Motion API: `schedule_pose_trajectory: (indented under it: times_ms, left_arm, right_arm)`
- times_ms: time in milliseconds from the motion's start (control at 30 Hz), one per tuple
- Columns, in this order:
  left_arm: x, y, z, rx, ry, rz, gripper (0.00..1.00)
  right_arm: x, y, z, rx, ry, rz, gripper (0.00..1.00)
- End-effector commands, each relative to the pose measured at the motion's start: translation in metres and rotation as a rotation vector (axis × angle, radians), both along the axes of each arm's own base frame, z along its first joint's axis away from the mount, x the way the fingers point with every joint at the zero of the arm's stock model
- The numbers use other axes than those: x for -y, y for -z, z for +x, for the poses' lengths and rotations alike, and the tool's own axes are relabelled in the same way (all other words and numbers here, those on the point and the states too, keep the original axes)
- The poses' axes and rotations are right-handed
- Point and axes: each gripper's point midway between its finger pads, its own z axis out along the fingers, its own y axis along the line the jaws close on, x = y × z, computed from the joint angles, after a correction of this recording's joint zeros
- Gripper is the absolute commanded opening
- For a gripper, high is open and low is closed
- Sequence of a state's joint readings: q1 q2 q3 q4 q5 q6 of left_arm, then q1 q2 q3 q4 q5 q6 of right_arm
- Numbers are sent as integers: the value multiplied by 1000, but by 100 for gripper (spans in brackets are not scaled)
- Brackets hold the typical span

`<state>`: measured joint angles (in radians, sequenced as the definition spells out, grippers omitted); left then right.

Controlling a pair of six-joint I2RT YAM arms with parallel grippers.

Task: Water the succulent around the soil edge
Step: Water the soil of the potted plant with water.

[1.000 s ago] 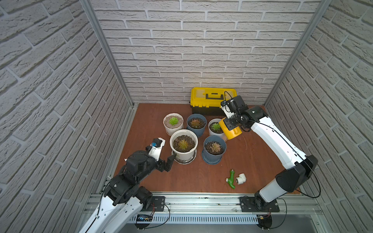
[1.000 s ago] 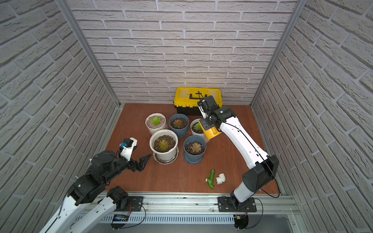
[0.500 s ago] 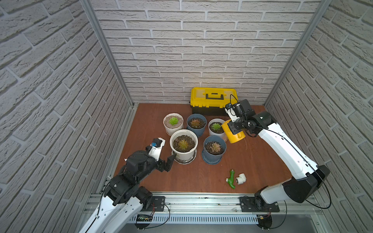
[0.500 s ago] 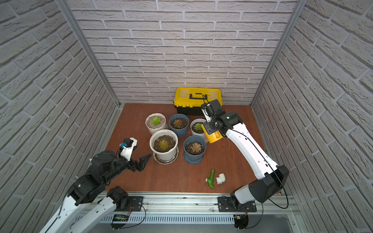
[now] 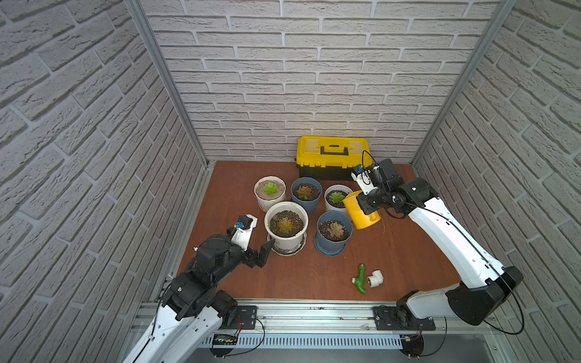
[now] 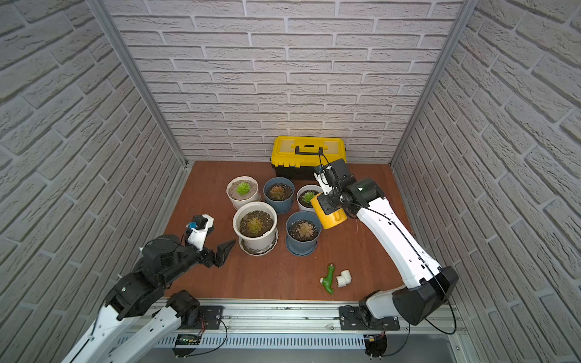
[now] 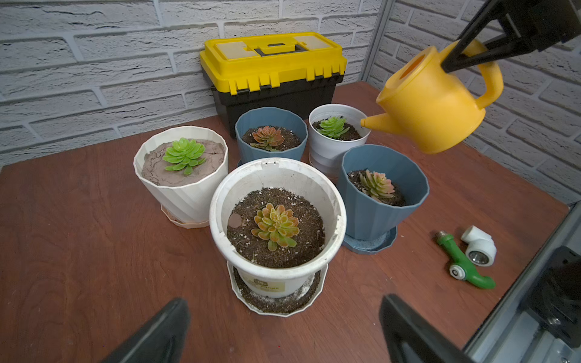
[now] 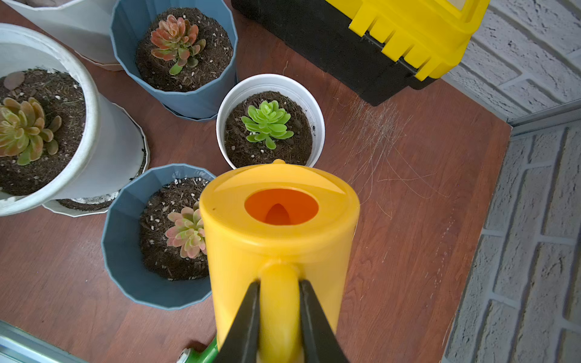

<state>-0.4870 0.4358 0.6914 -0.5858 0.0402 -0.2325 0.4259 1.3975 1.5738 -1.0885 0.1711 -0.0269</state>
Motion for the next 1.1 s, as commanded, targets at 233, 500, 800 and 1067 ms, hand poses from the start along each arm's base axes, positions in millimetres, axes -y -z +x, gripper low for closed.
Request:
schedule_pose_trajectory:
  times_ms: [233,500,800,1067]
  left_arm:
    - [-2,-8,1,28,-14,-18,98]
    - [-2,-9,1,30,-13,-19,98]
    - [-2,-9,1,30,-12,-20,98]
    - [-3,-9,1,30,-16,-18,98]
  right_arm:
    - [-23,-12,-3,30,-47,82,3]
    - [-43,-14,5,26,-88,96,2]
    - [-58,-18,21,37,-113,99,3]
    - [-65,-15,40,35,-113,70,3]
